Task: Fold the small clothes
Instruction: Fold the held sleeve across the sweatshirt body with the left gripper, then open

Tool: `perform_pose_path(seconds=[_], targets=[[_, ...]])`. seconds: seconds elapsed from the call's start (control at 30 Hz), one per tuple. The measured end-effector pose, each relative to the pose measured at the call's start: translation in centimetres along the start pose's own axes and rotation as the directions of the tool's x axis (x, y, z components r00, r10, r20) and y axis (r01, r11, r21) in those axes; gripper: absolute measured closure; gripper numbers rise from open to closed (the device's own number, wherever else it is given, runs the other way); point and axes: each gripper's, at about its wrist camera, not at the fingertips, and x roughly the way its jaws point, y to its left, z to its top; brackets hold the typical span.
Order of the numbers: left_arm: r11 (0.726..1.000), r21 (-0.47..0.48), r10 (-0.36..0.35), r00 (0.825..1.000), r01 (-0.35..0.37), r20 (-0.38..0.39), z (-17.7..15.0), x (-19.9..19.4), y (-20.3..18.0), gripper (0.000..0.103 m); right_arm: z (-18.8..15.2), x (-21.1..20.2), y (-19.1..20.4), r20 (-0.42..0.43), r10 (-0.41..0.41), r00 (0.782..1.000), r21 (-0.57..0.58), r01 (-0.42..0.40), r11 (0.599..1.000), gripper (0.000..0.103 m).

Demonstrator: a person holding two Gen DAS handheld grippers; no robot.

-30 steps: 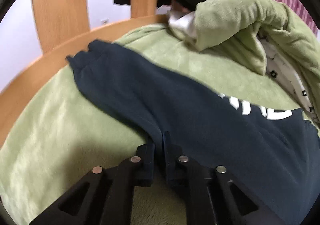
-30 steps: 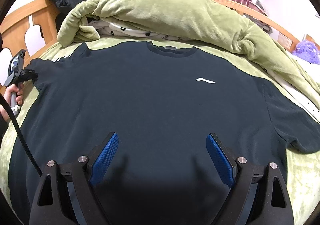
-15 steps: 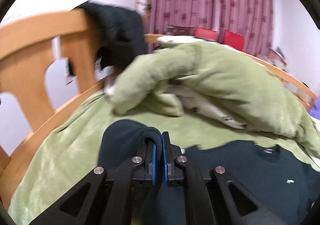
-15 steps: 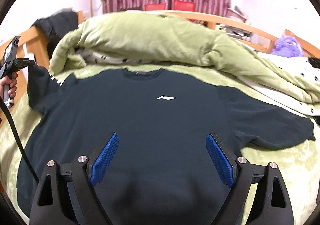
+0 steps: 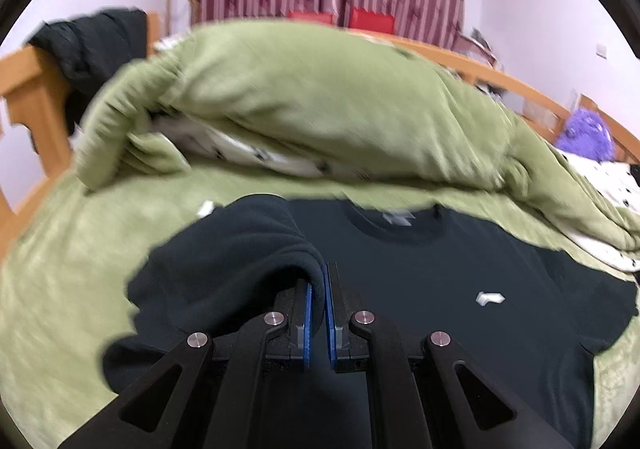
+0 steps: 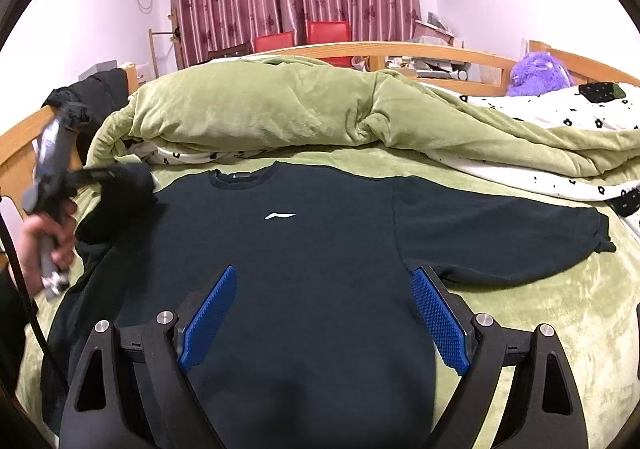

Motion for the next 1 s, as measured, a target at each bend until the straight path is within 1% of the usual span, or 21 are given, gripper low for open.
perform_pose_path(seconds=[0.1, 0.13, 0.2, 0.27, 0.3, 0.4, 0.43, 0.47, 0.6, 0.63, 0.67, 0.77, 0.8, 0.87, 0.9, 0.97, 1.0], targets=[[0.998, 0.002, -0.057, 0.997, 0.057, -0.054, -2.0, 1.1, -2.3, 0.095, 0.0, 0.2, -0.6, 0.000, -0.005, 1.000, 0.007, 0.005, 1.000, 0.015], [0.998, 0.005, -0.067, 0.995, 0.067, -0.075, -2.6, 1.5, -3.1, 0.093, 0.0, 0.3, -0.8, -0.005, -0.002, 1.000, 0.013, 0.002, 1.000, 0.015], [0.998, 0.013, -0.066, 0.992, 0.068, -0.112, -3.6, 2.0, -4.0, 0.087, 0.0, 0.8, -1.0, -0.022, 0.006, 1.000, 0.023, -0.006, 1.000, 0.015], [0.997, 0.017, -0.077, 0.987, 0.080, -0.144, -4.5, 1.8, -4.5, 0.070, 0.0, 1.3, -0.9, -0.036, 0.014, 0.999, 0.024, -0.013, 1.000, 0.015], [0.996, 0.017, -0.081, 0.985, 0.084, -0.149, -4.8, 1.6, -4.6, 0.065, 0.0, 1.5, -0.8, -0.041, 0.017, 0.999, 0.023, -0.016, 1.000, 0.015], [0.996, 0.024, -0.077, 0.988, 0.081, -0.136, -5.4, -0.2, -4.1, 0.048, 0.1, 1.8, -0.3, -0.050, 0.028, 0.998, 0.012, -0.027, 1.000, 0.015], [0.997, 0.026, -0.068, 0.990, 0.071, -0.121, -5.6, -1.2, -3.5, 0.039, 0.1, 1.9, 0.0, -0.050, 0.031, 0.998, 0.007, -0.031, 0.999, 0.015], [0.998, 0.026, -0.056, 0.992, 0.060, -0.110, -5.5, -1.9, -3.1, 0.037, 0.1, 1.9, 0.4, -0.049, 0.034, 0.998, 0.001, -0.034, 0.999, 0.015], [1.000, 0.017, -0.008, 0.997, 0.009, -0.078, -5.6, -5.1, 0.0, 0.037, -0.2, 2.0, 2.5, -0.050, 0.040, 0.998, -0.043, -0.042, 0.998, 0.015], [1.000, 0.003, 0.008, 0.998, -0.008, -0.069, -5.8, -6.2, 1.4, 0.037, -0.4, 2.2, 3.3, -0.054, 0.044, 0.998, -0.057, -0.047, 0.997, 0.015], [1.000, -0.007, 0.012, 0.998, -0.012, -0.066, -6.0, -6.8, 2.3, 0.037, -0.5, 2.3, 3.9, -0.059, 0.048, 0.997, -0.067, -0.052, 0.996, 0.015], [0.998, -0.030, 0.057, 0.996, -0.060, -0.069, -7.2, -8.6, 5.4, 0.037, -1.0, 2.5, 5.4, -0.077, 0.069, 0.995, -0.076, -0.075, 0.994, 0.015], [0.997, -0.035, 0.072, 0.995, -0.075, -0.071, -7.7, -9.1, 6.5, 0.037, -1.3, 2.5, 6.1, -0.081, 0.082, 0.993, -0.076, -0.089, 0.993, 0.017], [0.993, -0.043, 0.105, 0.992, -0.108, -0.076, -8.7, -9.7, 8.0, 0.037, -1.6, 2.6, 7.3, -0.092, 0.102, 0.991, -0.085, -0.110, 0.990, 0.029], [0.991, -0.057, 0.117, 0.990, -0.121, -0.080, -9.4, -10.1, 9.2, 0.037, -1.9, 2.7, 8.1, -0.099, 0.114, 0.989, -0.097, -0.123, 0.988, 0.031], [0.989, -0.080, 0.121, 0.989, -0.127, -0.084, -10.3, -10.4, 10.4, 0.037, -2.4, 3.0, 9.4, -0.108, 0.126, 0.986, -0.117, -0.138, 0.983, 0.039], [0.986, -0.092, 0.130, 0.988, -0.138, -0.088, -10.8, -10.5, 11.2, 0.037, -2.7, 3.2, 10.2, -0.117, 0.129, 0.985, -0.133, -0.144, 0.981, 0.040]])
